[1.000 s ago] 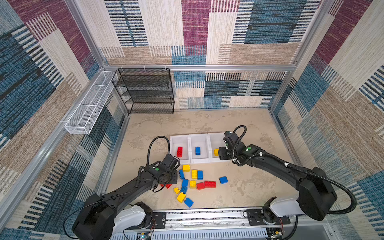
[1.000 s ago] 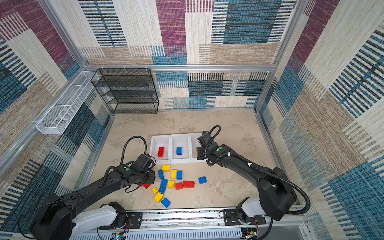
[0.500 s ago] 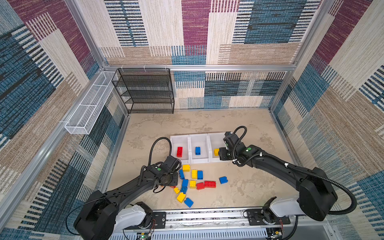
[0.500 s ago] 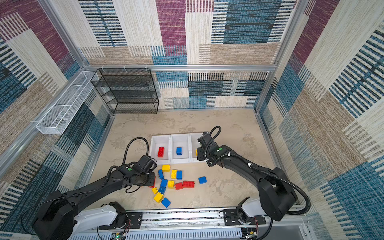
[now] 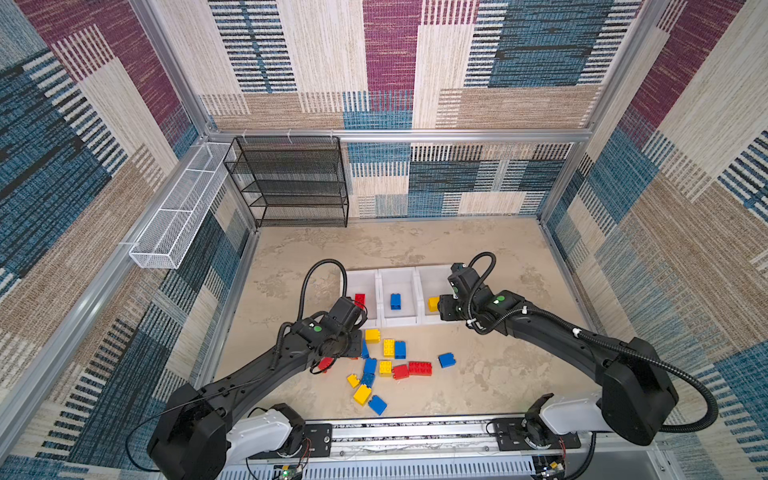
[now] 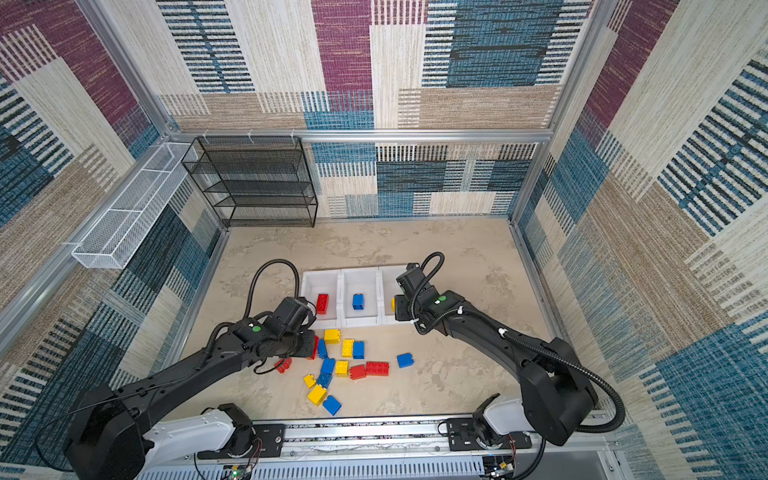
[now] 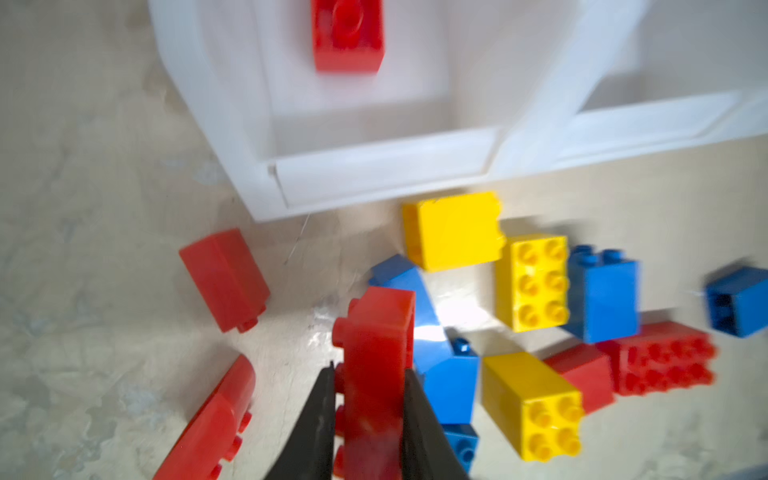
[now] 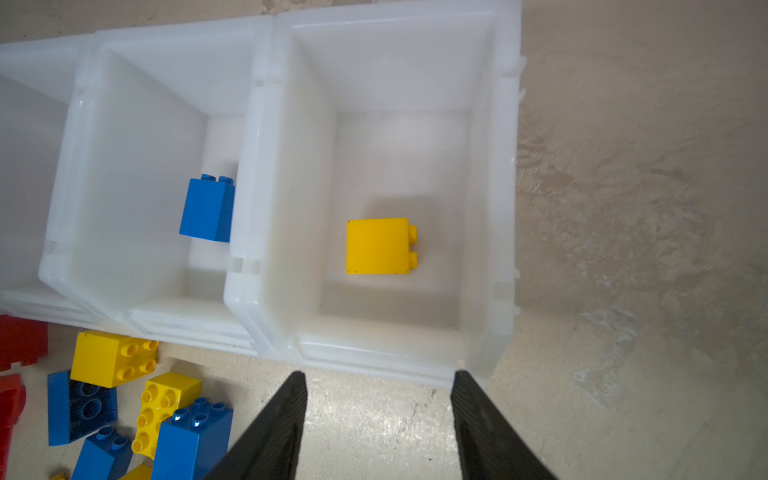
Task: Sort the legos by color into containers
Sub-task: 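Lower the left gripper onto another red brick and grasp it, then lift the red brick into the bin nearest the left arm and release it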
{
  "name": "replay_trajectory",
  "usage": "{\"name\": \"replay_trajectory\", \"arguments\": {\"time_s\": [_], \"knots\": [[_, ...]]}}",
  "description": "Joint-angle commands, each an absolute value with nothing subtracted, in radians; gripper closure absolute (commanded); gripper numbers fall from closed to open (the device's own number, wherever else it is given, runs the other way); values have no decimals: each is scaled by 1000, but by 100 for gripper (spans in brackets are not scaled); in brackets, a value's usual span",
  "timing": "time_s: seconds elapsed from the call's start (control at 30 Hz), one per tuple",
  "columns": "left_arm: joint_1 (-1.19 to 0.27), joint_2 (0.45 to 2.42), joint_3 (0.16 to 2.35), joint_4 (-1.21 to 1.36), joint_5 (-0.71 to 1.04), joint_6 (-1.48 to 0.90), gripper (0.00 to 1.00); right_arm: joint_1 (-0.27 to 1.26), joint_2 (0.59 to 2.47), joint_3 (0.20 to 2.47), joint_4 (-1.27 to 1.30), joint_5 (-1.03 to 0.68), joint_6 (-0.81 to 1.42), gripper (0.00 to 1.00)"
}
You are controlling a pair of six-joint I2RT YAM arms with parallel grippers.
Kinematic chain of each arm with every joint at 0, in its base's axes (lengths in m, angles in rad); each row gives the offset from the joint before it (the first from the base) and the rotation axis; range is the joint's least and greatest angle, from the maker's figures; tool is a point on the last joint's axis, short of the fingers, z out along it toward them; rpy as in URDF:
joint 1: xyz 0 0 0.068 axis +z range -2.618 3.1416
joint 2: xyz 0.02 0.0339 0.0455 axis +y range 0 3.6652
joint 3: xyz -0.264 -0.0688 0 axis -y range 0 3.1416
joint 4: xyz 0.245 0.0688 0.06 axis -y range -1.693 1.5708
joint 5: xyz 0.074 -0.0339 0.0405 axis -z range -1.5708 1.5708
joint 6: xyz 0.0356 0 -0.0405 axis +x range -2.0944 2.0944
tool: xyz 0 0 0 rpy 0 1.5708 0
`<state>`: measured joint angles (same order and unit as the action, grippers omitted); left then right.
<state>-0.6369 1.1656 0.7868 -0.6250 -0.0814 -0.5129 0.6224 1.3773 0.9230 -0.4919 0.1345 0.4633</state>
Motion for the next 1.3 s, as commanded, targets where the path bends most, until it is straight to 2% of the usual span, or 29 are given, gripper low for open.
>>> {"name": "replay_trajectory", "arguments": {"time_s": [0.0,0.27,0.47,0.57,0.63,0.73,0.83,1.27], "knots": [[-623,1173,872,-615,-119,-420,84,623,1367,931,-497,147,472,41],[-489,1396,1019,-505,-40,-353,84,623,1349,932,-512,148,484,41],[-474,1555,1114,-474,-2,-345,82,623,1312,908,-521,150,505,41],[-470,1613,1148,-483,-3,-350,78,623,1301,899,-528,149,512,41],[-467,1635,1160,-484,4,-366,69,623,1288,895,-536,152,514,41],[-466,1637,1157,-482,1,-382,57,623,1275,892,-544,156,514,41],[-465,1617,1133,-473,1,-394,52,623,1272,890,-545,158,514,41],[-462,1427,959,-439,-13,-441,49,623,1274,859,-521,143,523,41]]}}
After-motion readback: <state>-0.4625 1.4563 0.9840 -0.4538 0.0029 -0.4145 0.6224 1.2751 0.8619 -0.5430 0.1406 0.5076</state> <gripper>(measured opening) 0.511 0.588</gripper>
